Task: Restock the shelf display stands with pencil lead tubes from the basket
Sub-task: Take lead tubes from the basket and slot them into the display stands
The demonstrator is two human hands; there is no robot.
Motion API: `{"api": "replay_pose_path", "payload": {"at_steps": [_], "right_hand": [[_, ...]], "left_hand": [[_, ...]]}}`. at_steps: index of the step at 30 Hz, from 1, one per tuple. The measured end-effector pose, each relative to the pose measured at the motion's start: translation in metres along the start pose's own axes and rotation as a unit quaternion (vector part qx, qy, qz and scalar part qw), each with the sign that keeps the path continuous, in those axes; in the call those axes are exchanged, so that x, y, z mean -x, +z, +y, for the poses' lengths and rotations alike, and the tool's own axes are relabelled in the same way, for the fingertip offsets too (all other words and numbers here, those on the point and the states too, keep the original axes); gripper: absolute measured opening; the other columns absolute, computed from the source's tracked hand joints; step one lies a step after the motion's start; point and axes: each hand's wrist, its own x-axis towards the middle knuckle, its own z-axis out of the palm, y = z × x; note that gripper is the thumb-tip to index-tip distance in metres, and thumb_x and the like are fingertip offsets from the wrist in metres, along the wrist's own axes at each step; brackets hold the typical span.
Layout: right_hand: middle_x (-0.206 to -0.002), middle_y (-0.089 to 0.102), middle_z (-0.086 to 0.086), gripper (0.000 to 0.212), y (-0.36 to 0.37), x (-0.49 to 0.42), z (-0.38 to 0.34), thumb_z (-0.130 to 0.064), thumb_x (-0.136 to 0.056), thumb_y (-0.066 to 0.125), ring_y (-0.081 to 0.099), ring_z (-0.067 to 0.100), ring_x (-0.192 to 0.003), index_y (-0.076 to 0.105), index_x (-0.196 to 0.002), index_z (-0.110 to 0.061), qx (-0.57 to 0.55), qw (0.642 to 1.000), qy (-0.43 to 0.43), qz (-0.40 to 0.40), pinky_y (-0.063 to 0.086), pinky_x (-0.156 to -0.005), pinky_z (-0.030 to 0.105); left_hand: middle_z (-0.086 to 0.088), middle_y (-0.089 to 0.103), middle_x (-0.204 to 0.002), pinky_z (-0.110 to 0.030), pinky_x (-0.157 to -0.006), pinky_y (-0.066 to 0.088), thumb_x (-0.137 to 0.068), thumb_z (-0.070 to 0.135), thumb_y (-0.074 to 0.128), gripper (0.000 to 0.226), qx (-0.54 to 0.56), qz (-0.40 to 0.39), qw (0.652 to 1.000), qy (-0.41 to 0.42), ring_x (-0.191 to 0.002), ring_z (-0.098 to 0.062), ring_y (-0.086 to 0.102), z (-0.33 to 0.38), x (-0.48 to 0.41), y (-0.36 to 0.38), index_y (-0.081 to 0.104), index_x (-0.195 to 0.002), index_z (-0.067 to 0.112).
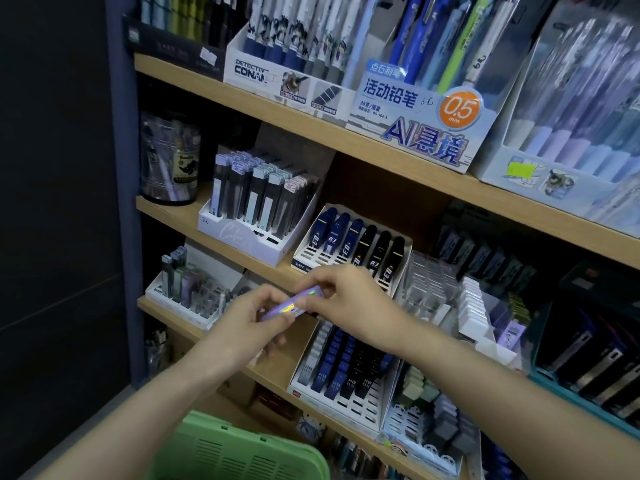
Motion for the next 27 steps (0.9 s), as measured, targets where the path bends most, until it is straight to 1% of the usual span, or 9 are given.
{"api": "replay_pose_path", "payload": {"at_steps": [2,4,7,10,15,20,22,24,27], "right_hand": [[-0.083,0.069,-0.001,0.004,0.003,0.003,-0.003,-0.021,-0.087,0.066,0.066,0.012,-0.078,0.067,-0.089,-0.024,-0.052,0.998,0.031,-0.011,0.056,-0.078,0.032],[-0.081,0.067,-0.002,0.008,0.007,0.006,-0.006,-0.018,-0.088,0.065,0.069,0.013,-0.077,0.061,-0.088,-0.025,-0.109,0.991,0.056,-0.045,0.058,-0.074,0.028],[-0.088,0.065,-0.003,0.009,0.013,0.016,-0.006,-0.016,-0.089,0.065,0.066,0.009,-0.082,0.058,-0.094,-0.02,-0.146,0.985,0.056,-0.069,0.054,-0.076,0.019],[-0.095,0.065,-0.007,0.015,0.01,0.028,-0.006,-0.017,-0.089,0.064,0.063,0.006,-0.088,0.06,-0.104,-0.018,-0.148,0.988,0.031,-0.039,0.052,-0.084,0.02],[-0.1,0.068,0.0,0.033,-0.011,0.055,0.007,-0.039,-0.082,0.068,0.066,0.016,-0.094,0.057,-0.109,-0.023,-0.197,0.979,0.026,0.053,0.053,-0.087,0.044],[-0.078,0.056,-0.028,0.029,-0.035,0.092,0.031,-0.055,-0.091,0.036,0.053,-0.003,-0.08,0.055,-0.099,-0.035,-0.224,0.97,0.044,0.085,0.045,-0.081,0.027],[-0.076,0.052,-0.032,0.018,-0.042,0.106,0.039,-0.052,-0.09,0.037,0.048,-0.006,-0.078,0.054,-0.092,-0.047,-0.207,0.972,0.041,0.105,0.038,-0.075,0.019],[-0.073,0.053,-0.021,0.011,-0.05,0.119,0.048,-0.049,-0.089,0.05,0.048,0.001,-0.072,0.057,-0.082,-0.045,-0.222,0.964,0.047,0.136,0.038,-0.07,0.022],[-0.081,0.057,0.018,0.025,-0.065,0.139,0.067,-0.036,-0.086,0.063,0.055,0.033,-0.079,0.058,-0.087,-0.011,-0.2,0.96,0.071,0.18,0.045,-0.075,0.047]], "left_hand": [[-0.005,0.059,-0.062,-0.021,-0.047,0.044,-0.086,0.002,0.064,0.006,0.004,0.035,0.999,0.021,-0.049,-0.011,0.052,0.002,0.001,-0.01,0.059,-0.09,0.003],[-0.002,0.063,-0.061,-0.02,-0.05,0.045,-0.082,0.004,0.068,0.012,0.005,0.071,0.996,0.05,-0.051,-0.012,0.053,0.005,0.001,-0.021,0.061,-0.091,0.004],[-0.001,0.067,-0.076,-0.021,-0.062,0.048,-0.086,0.007,0.063,0.02,-0.01,0.063,0.992,0.11,-0.067,-0.014,0.058,0.015,-0.001,-0.025,0.067,-0.099,0.022],[-0.004,0.066,-0.089,-0.022,-0.073,0.05,-0.093,0.006,0.053,0.041,-0.05,0.002,0.985,0.165,-0.083,-0.016,0.061,0.031,-0.001,-0.011,0.066,-0.107,0.043],[0.005,0.067,-0.083,-0.029,-0.074,0.05,-0.087,0.003,0.06,0.021,-0.053,-0.044,0.976,0.206,-0.079,-0.012,0.063,0.057,-0.001,0.034,0.056,-0.09,0.023],[0.013,0.061,-0.08,-0.02,-0.072,0.046,-0.083,0.014,0.062,0.014,-0.038,-0.087,0.965,0.245,-0.078,-0.004,0.057,0.067,-0.006,0.074,0.057,-0.084,0.026],[0.013,0.059,-0.083,-0.016,-0.071,0.043,-0.084,0.007,0.065,0.024,-0.06,-0.085,0.96,0.259,-0.08,-0.003,0.056,0.069,-0.008,0.092,0.061,-0.085,0.03],[0.01,0.058,-0.087,-0.013,-0.073,0.043,-0.085,-0.001,0.062,0.035,-0.086,-0.091,0.954,0.271,-0.084,-0.004,0.056,0.07,-0.009,0.109,0.064,-0.089,0.033],[0.01,0.056,-0.093,-0.011,-0.076,0.041,-0.091,0.004,0.056,0.033,-0.124,-0.11,0.946,0.277,-0.09,-0.003,0.054,0.072,-0.009,0.139,0.062,-0.098,0.035]]}}
